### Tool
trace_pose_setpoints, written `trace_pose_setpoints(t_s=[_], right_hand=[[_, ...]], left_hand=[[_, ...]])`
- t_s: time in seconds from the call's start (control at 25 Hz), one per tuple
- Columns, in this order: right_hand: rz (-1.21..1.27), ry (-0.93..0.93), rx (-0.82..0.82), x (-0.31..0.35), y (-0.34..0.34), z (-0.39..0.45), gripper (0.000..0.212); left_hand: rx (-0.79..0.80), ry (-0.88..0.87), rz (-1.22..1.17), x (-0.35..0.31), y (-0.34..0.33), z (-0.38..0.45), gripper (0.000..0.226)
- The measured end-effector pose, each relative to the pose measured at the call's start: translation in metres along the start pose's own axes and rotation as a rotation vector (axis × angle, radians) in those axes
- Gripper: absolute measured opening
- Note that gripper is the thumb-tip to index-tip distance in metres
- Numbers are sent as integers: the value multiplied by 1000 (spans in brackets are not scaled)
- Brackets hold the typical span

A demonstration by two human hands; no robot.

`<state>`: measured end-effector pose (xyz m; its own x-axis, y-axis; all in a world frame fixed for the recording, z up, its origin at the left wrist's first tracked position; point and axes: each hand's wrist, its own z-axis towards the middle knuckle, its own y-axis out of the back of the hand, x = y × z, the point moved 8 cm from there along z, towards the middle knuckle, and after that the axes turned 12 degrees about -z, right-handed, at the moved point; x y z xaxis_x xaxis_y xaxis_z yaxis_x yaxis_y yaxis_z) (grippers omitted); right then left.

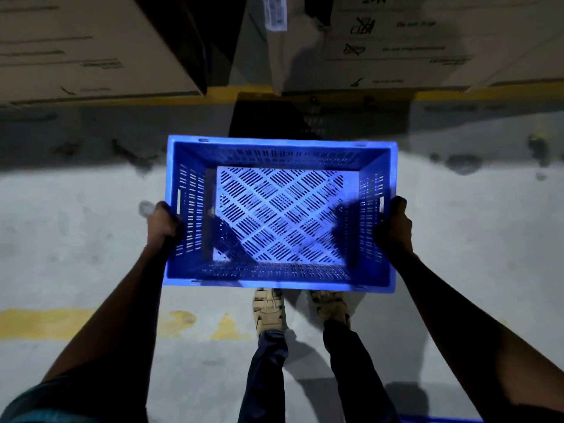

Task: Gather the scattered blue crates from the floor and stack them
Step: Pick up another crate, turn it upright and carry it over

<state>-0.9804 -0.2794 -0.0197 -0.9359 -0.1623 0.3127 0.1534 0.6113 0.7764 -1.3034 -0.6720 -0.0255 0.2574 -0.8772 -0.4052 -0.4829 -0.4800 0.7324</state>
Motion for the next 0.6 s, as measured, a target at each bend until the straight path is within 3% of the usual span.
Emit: trace_pose_setpoints(t_s=[0.4, 0.6], right_hand=[[-11, -58, 11, -27, -6, -17, 37], [38, -69, 43, -34, -12, -40, 49]], left_hand=[[63, -29, 56, 28, -19, -27, 21], [27, 98, -10, 41, -17, -47, 23]])
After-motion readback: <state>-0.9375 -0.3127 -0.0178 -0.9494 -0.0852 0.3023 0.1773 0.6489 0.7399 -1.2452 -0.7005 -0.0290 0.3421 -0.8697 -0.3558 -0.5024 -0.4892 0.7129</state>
